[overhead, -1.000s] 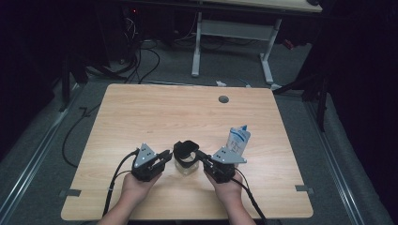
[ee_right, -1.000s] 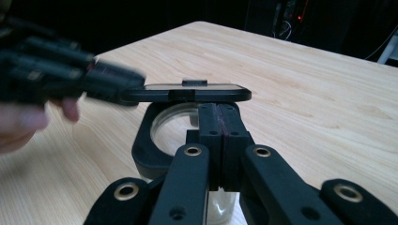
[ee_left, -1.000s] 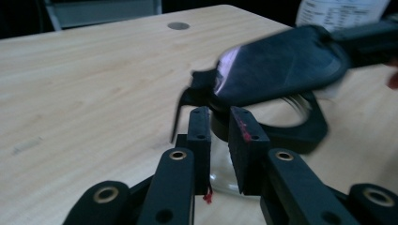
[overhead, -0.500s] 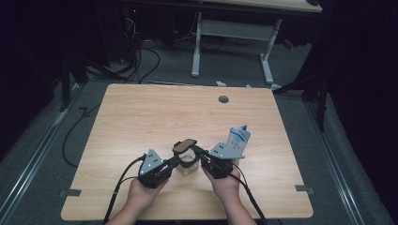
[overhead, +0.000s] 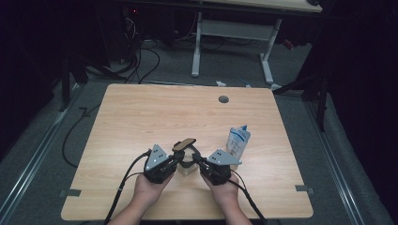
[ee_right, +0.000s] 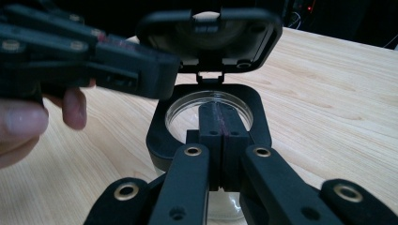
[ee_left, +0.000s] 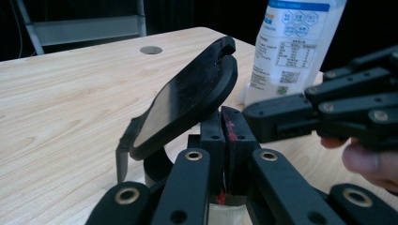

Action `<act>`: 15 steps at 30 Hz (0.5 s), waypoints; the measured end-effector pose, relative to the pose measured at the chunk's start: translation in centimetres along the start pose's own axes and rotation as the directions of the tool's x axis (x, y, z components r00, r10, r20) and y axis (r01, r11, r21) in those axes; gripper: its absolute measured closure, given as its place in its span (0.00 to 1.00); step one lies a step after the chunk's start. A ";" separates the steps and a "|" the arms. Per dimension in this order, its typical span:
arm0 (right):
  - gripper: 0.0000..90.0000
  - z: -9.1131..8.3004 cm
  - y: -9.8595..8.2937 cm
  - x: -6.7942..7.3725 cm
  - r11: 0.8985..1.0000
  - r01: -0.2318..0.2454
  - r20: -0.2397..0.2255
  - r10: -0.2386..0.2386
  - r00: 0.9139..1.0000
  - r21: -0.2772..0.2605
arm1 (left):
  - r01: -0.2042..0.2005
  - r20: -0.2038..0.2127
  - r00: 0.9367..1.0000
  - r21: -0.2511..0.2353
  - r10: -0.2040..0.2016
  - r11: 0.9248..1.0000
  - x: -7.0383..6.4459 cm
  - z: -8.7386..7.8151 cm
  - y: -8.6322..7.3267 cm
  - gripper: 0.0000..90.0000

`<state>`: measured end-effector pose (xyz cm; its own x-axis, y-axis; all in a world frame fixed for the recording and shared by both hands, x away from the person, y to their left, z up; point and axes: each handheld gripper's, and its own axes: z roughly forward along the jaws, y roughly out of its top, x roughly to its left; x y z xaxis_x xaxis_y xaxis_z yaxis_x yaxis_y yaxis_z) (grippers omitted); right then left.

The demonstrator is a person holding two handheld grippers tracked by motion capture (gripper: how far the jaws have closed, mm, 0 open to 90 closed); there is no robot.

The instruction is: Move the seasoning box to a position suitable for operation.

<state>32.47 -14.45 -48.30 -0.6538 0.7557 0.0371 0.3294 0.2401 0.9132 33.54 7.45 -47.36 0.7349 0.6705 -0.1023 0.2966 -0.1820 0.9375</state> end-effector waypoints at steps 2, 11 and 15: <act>1.00 0.1 0.0 0.1 1.000 0.006 0.004 -0.006 1.000 0.002 | 0.003 -0.001 1.000 -0.002 -0.003 1.000 0.1 0.0 0.1 0.98; 1.00 0.5 -0.3 0.2 1.000 0.025 0.007 -0.025 1.000 0.001 | 0.036 -0.038 0.999 -0.027 -0.037 0.999 1.4 0.0 0.9 0.97; 1.00 0.6 -0.4 0.2 0.999 0.042 0.007 -0.042 0.999 0.000 | 0.058 -0.056 0.997 -0.038 -0.060 0.998 2.2 0.0 1.2 0.97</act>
<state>32.59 -14.01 -48.84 -0.6625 0.7491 -0.0042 0.3015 0.2717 0.9139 35.54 8.65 -46.43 0.6805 0.7194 -0.1394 0.3154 -0.1158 0.9419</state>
